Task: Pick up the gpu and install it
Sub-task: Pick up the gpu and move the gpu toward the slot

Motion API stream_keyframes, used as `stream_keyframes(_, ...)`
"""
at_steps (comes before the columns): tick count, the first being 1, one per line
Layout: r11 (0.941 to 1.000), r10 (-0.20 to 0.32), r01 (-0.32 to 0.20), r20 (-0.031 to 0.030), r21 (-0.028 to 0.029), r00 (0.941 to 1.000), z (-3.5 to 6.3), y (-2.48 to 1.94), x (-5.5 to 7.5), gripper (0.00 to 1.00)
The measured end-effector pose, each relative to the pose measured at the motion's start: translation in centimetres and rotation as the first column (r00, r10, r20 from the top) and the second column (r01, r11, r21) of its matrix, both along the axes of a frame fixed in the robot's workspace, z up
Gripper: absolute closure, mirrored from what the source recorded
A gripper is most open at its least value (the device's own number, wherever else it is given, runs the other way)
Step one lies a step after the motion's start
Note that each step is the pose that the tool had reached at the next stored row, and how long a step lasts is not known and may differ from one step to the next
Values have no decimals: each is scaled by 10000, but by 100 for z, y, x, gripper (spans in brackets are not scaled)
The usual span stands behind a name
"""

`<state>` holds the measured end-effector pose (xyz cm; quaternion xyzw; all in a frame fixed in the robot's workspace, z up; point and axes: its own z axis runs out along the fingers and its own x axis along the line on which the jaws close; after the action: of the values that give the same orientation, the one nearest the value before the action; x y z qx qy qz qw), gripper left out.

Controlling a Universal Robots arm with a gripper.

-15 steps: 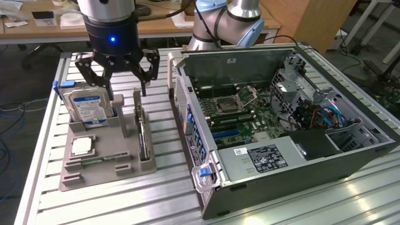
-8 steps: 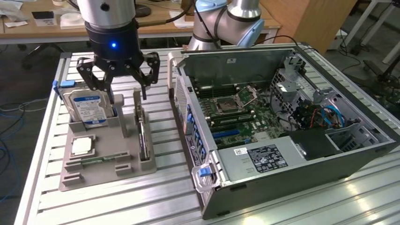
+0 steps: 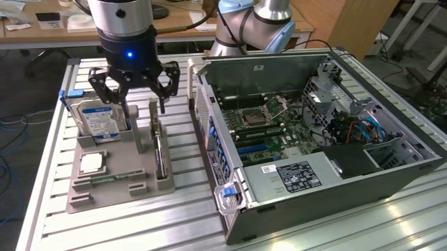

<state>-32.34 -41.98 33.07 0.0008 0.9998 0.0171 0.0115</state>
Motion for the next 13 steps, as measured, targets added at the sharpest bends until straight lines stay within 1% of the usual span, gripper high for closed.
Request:
stream_keyframes(7, 10000, 3, -3, 1, 0, 10000, -56, -1, 4, 29)
stream_keyframes(13, 10000, 3, -3, 1, 0, 10000, -107, -17, 7, 29)
